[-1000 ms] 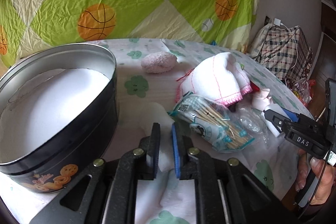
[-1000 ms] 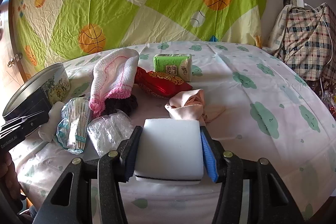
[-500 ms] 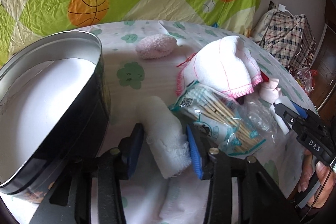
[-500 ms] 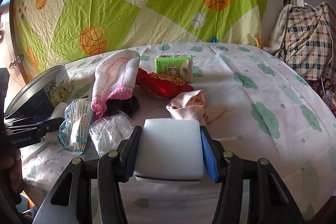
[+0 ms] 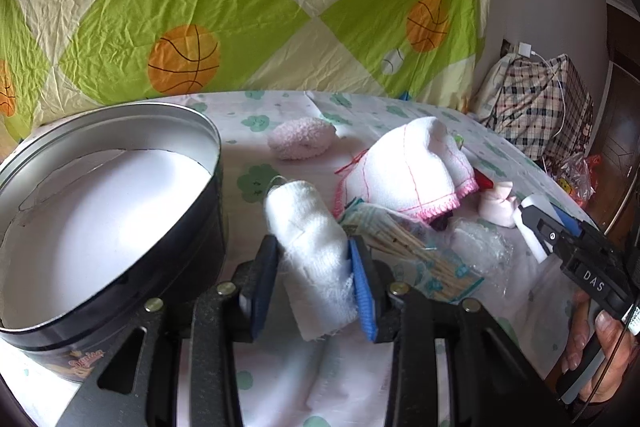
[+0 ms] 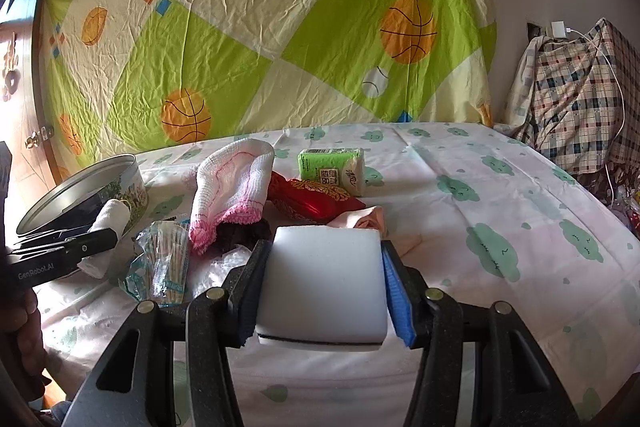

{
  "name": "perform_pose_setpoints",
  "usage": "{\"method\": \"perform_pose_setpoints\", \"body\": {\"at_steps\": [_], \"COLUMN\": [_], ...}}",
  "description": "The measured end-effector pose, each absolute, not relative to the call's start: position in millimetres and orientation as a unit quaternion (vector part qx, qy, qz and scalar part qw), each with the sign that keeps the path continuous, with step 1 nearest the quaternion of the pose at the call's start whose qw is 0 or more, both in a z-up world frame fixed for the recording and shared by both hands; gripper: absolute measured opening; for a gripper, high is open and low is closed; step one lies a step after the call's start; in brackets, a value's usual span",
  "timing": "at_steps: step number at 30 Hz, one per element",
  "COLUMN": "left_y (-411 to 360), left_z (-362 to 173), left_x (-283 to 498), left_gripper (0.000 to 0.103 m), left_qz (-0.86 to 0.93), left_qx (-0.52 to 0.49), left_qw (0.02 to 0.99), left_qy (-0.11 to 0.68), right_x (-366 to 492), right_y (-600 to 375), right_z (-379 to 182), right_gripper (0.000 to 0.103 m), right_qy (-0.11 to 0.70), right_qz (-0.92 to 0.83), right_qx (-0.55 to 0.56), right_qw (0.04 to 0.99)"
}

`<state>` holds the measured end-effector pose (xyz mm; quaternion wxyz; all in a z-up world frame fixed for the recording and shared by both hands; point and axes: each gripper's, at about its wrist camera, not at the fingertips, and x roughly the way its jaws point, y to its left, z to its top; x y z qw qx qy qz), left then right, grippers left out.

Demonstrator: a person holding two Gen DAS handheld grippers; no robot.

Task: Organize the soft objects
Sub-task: 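Grasp the white rolled cloth with the left gripper while the right gripper grasps the white sponge block, then carry the rolled cloth and sponge block over the black tin with both grippers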

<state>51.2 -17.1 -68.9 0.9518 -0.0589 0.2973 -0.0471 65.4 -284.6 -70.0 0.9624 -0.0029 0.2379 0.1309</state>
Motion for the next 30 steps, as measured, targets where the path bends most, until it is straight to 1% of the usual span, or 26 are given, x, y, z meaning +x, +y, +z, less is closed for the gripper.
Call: {"method": "perform_pose_setpoints", "body": {"at_steps": [13, 30], "left_y": [-15, -15], "left_z": [-62, -57], "left_x": [33, 15], "left_gripper": [0.035, 0.035], "left_qz": [-0.027, -0.021], "left_qx": [-0.057, -0.050], "left_qw": [0.971, 0.983], "left_qy": [0.232, 0.178], "right_x": [52, 30], "right_y": [-287, -292], "right_z": [-66, -64], "right_gripper": [0.055, 0.055], "right_qy": [0.189, 0.115], "right_qz": [0.136, 0.132], "right_qx": [0.002, 0.006], "right_qw": [0.973, 0.985]}}
